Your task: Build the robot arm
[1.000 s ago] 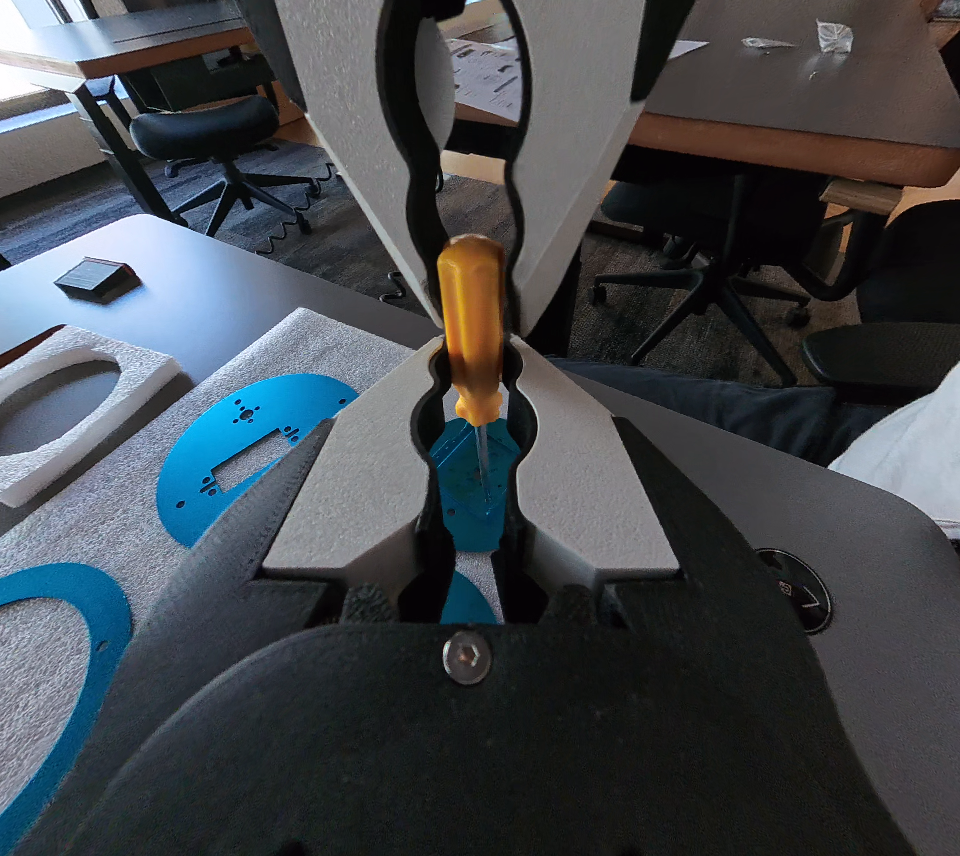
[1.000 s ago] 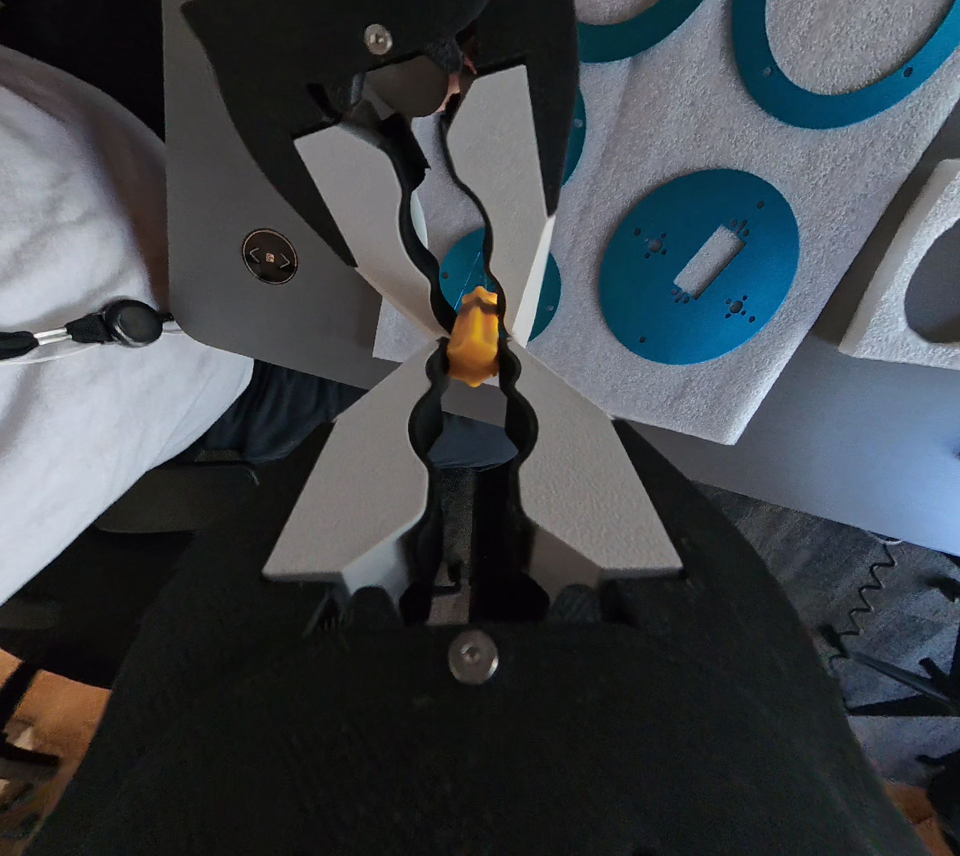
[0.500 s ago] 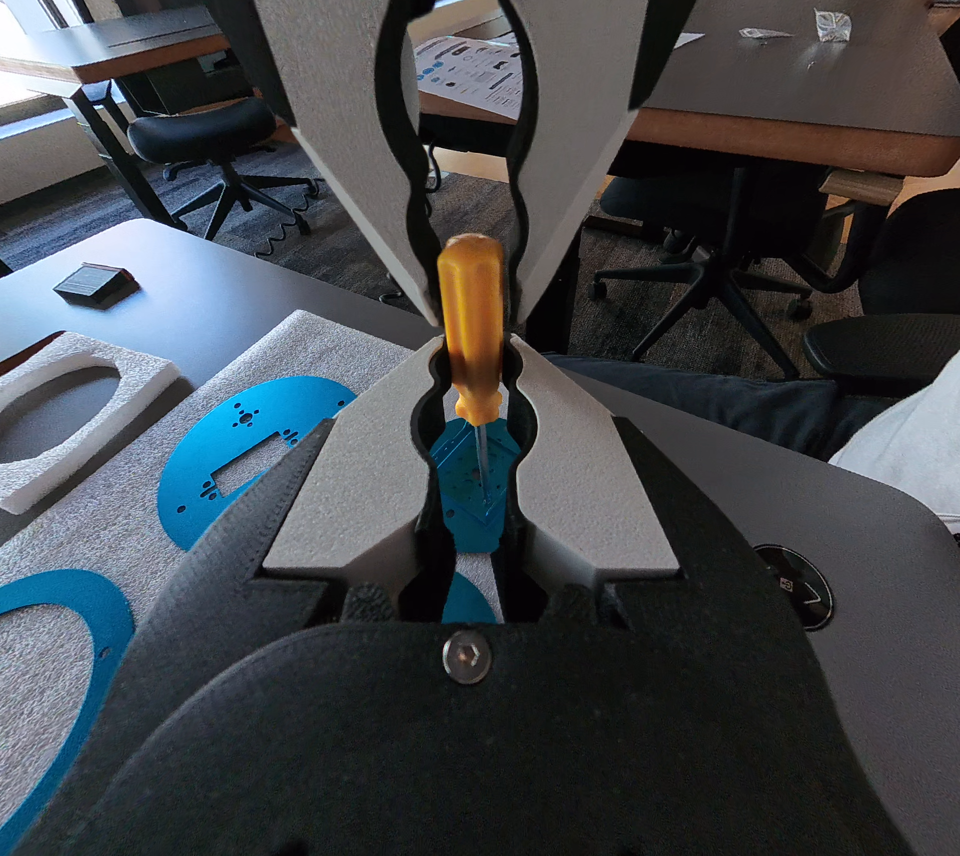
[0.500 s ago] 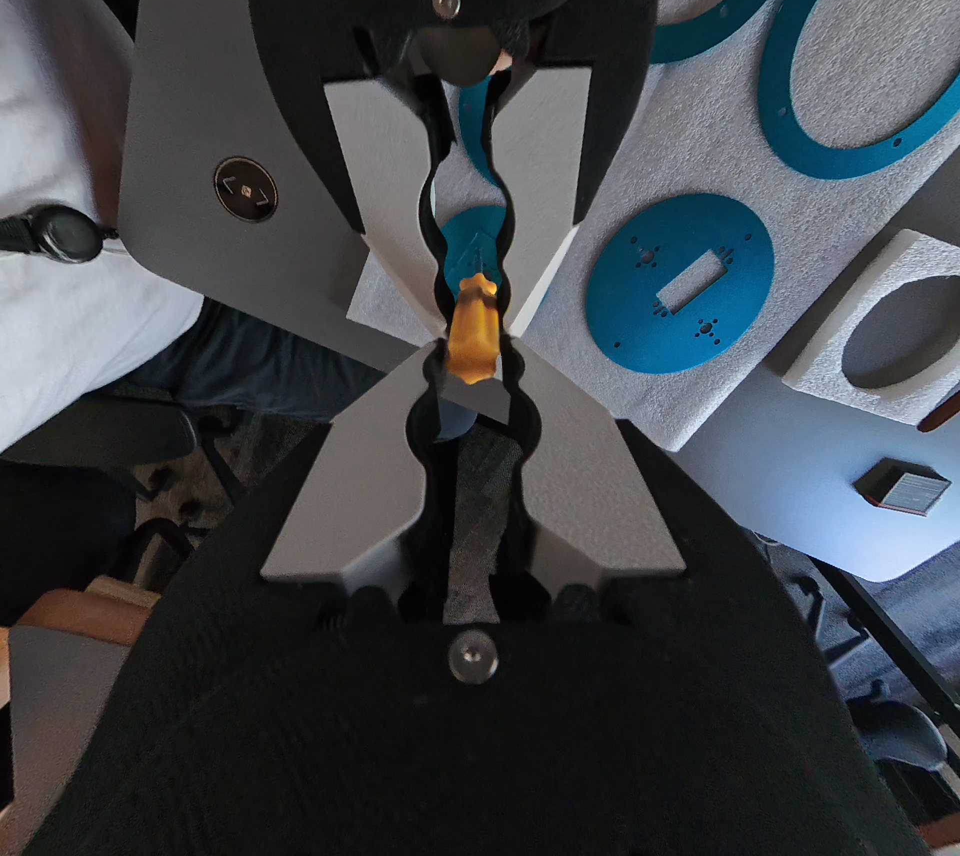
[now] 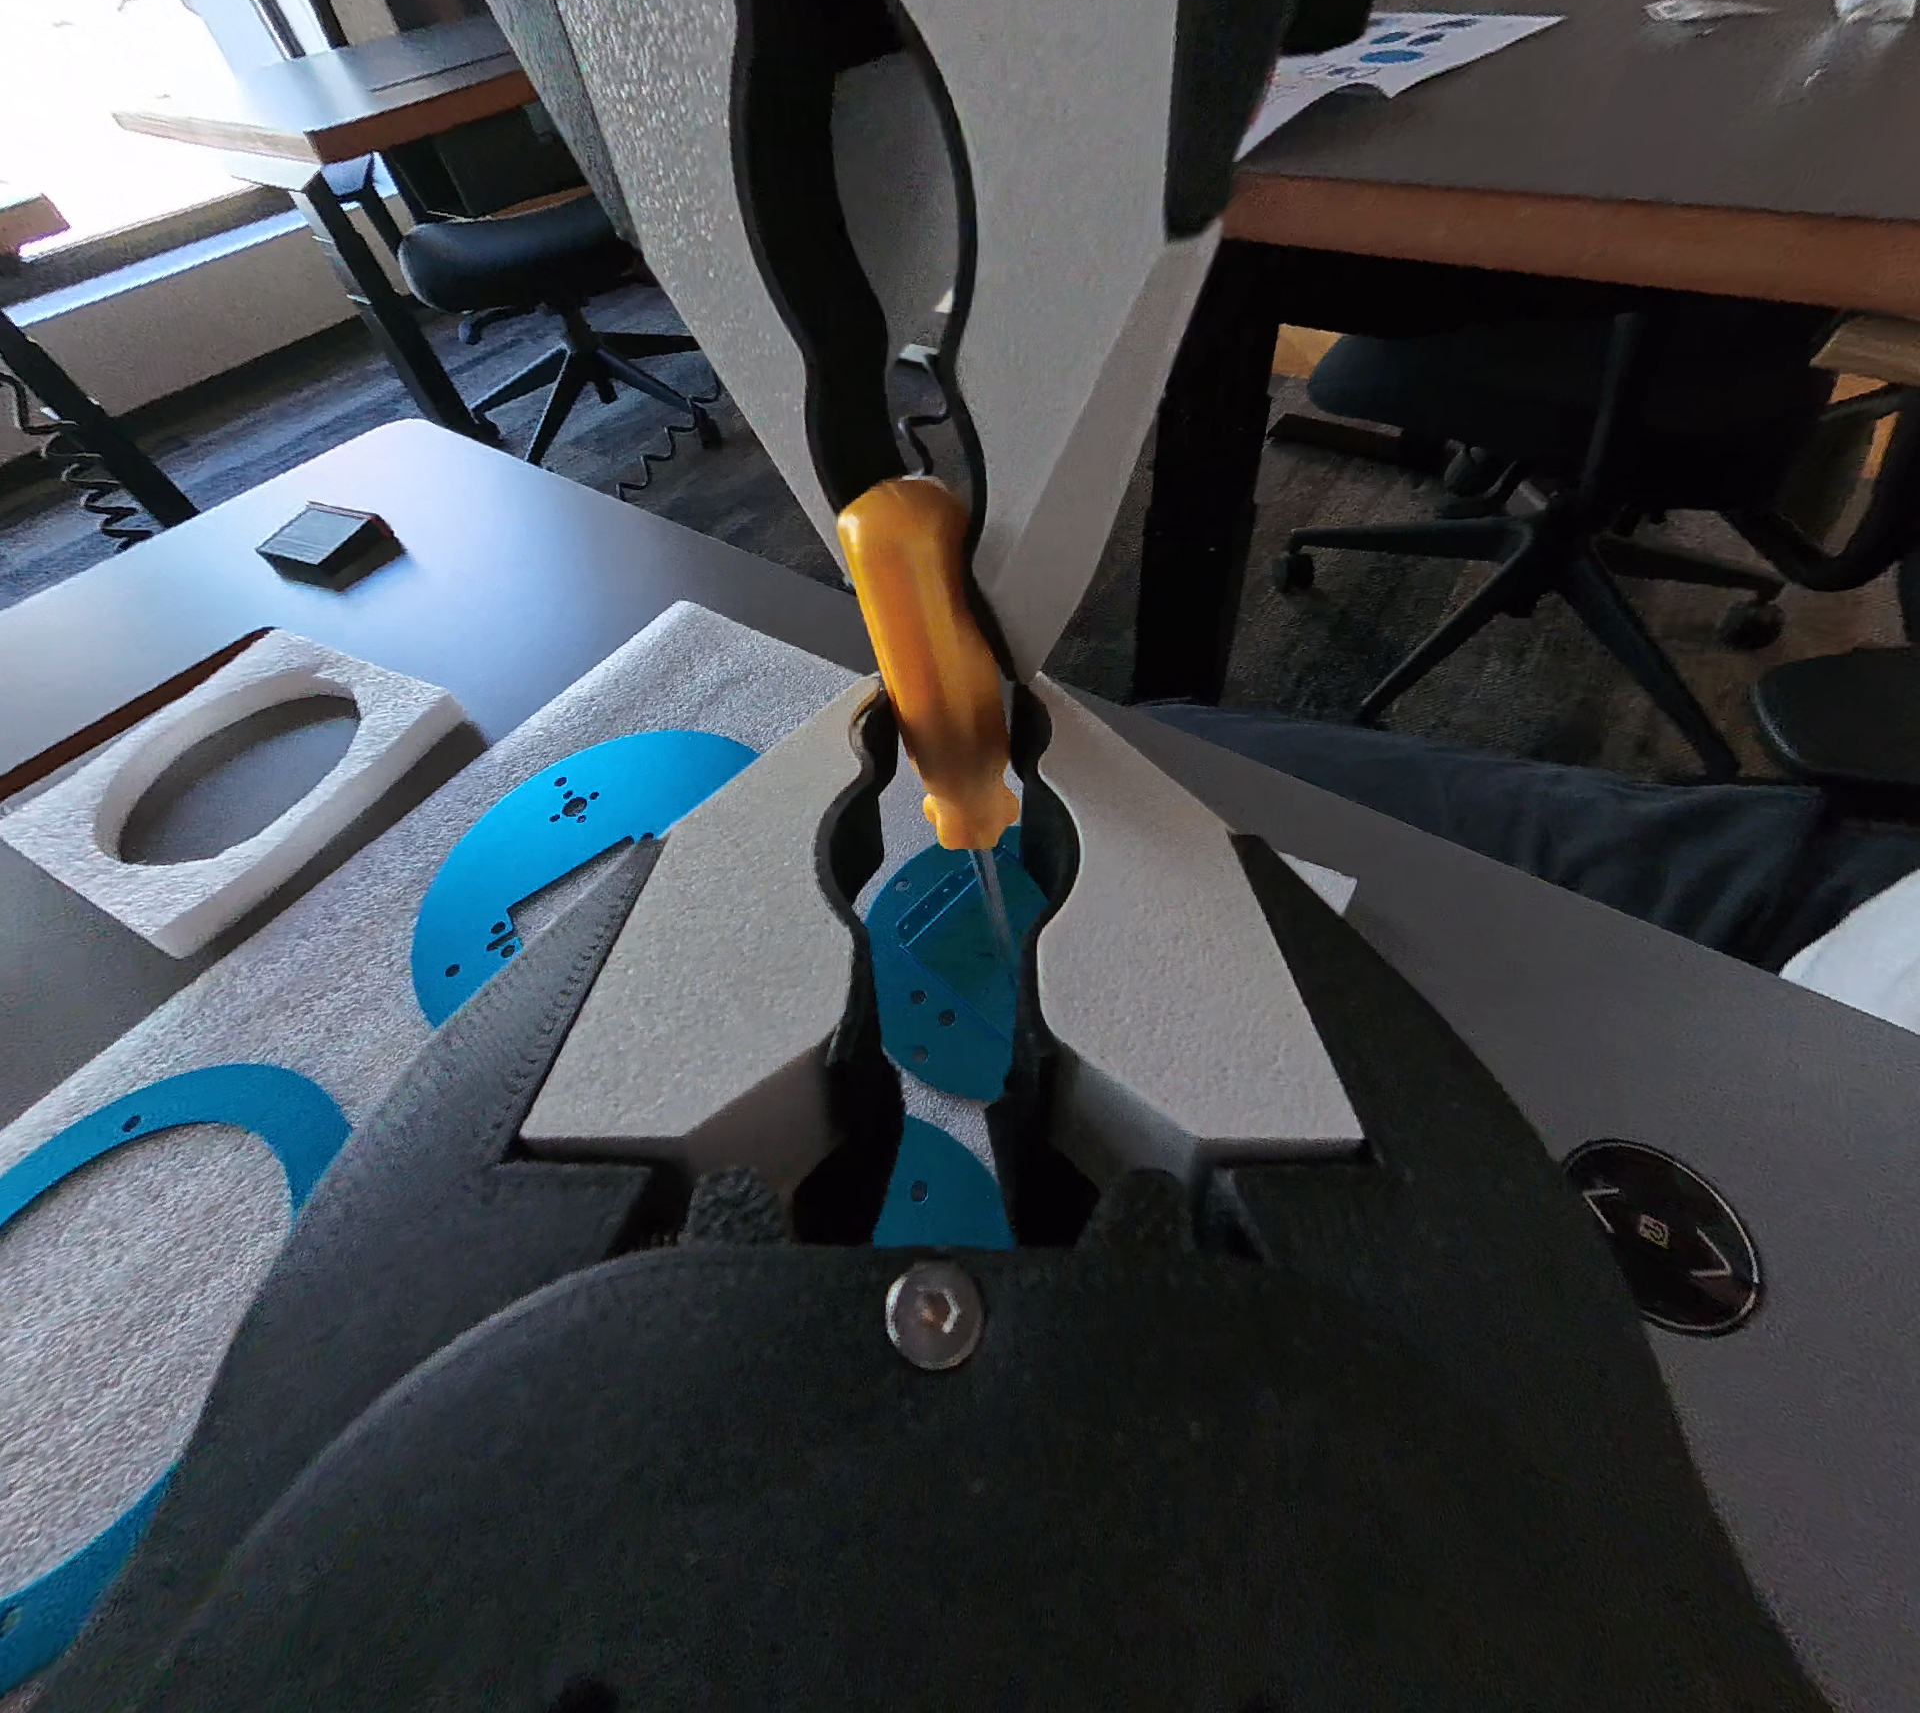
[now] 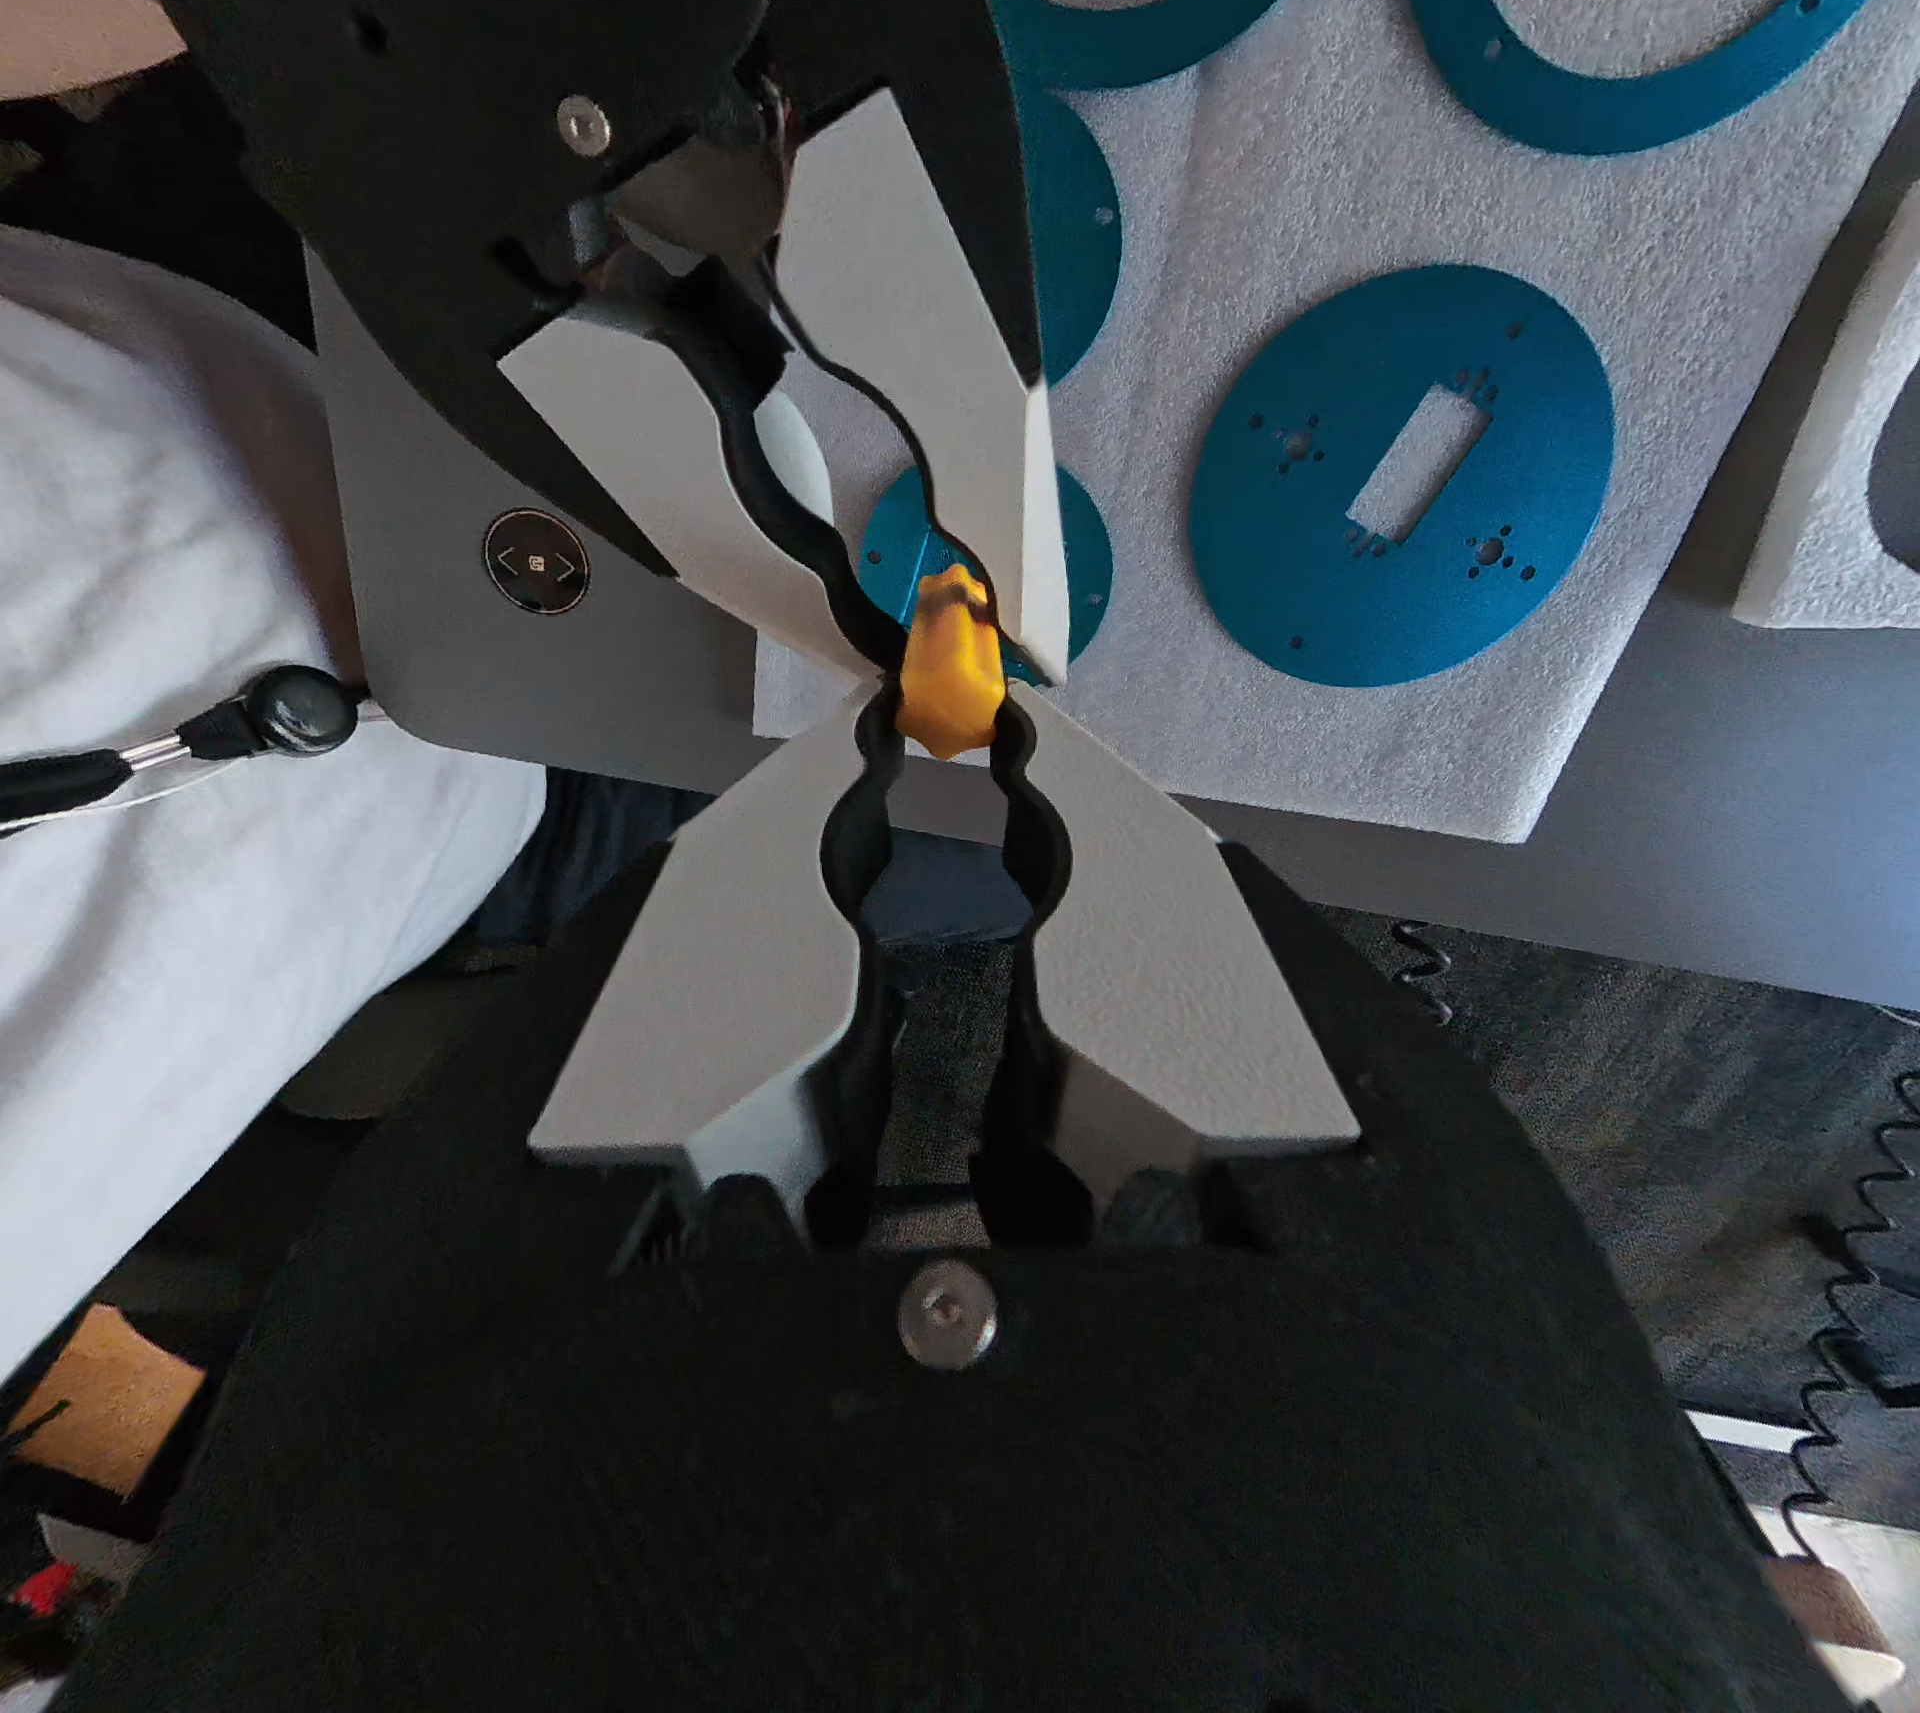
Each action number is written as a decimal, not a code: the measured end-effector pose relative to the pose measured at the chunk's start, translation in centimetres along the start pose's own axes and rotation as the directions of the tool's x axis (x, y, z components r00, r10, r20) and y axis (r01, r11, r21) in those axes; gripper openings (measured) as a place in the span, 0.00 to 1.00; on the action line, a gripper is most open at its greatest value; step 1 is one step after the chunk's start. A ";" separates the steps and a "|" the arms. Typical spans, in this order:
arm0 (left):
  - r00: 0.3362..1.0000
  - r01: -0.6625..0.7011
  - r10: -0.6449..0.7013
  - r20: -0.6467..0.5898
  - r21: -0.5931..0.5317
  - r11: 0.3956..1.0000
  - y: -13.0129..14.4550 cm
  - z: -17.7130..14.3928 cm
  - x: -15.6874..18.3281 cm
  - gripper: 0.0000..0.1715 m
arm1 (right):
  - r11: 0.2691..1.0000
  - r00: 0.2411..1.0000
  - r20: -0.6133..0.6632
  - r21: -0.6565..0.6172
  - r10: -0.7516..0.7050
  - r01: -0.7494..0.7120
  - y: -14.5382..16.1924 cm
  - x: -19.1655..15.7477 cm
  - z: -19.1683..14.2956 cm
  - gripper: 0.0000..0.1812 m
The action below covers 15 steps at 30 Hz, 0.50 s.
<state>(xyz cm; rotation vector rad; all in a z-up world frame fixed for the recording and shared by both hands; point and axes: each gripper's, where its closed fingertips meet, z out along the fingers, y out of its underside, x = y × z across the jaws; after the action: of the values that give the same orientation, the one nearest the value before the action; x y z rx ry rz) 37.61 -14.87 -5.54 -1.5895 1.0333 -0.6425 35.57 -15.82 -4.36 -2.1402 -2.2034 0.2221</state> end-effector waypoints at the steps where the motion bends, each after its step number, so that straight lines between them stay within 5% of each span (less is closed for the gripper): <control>1: 1.000 0.000 0.000 -0.010 0.002 1.000 0.0 0.0 0.2 0.11 | 1.000 1.000 0.002 -0.002 0.002 -0.002 0.1 -0.2 0.0 0.09; 6: 0.997 0.016 -0.015 -0.072 0.020 1.000 -0.1 -0.1 0.8 0.11 | 0.978 0.978 -0.020 0.013 -0.208 0.208 -0.3 -0.6 -0.3 0.16; 9: 0.997 0.010 -0.008 -0.080 0.014 1.000 -0.1 -0.1 0.8 0.11 | 0.968 0.967 -0.022 -0.002 -0.252 0.252 -0.2 -0.6 -0.3 0.09; 15: 0.998 0.043 -0.043 -0.042 -0.008 0.999 0.1 -0.2 0.1 0.10 | 0.998 0.999 -0.014 0.029 -0.046 0.047 -0.5 0.1 -0.2 0.10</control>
<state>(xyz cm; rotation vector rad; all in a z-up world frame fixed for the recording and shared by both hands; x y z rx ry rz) 37.48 -15.07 -5.62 -1.6141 1.0361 -0.7050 35.09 -15.74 -4.06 -2.0671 -2.2257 0.2358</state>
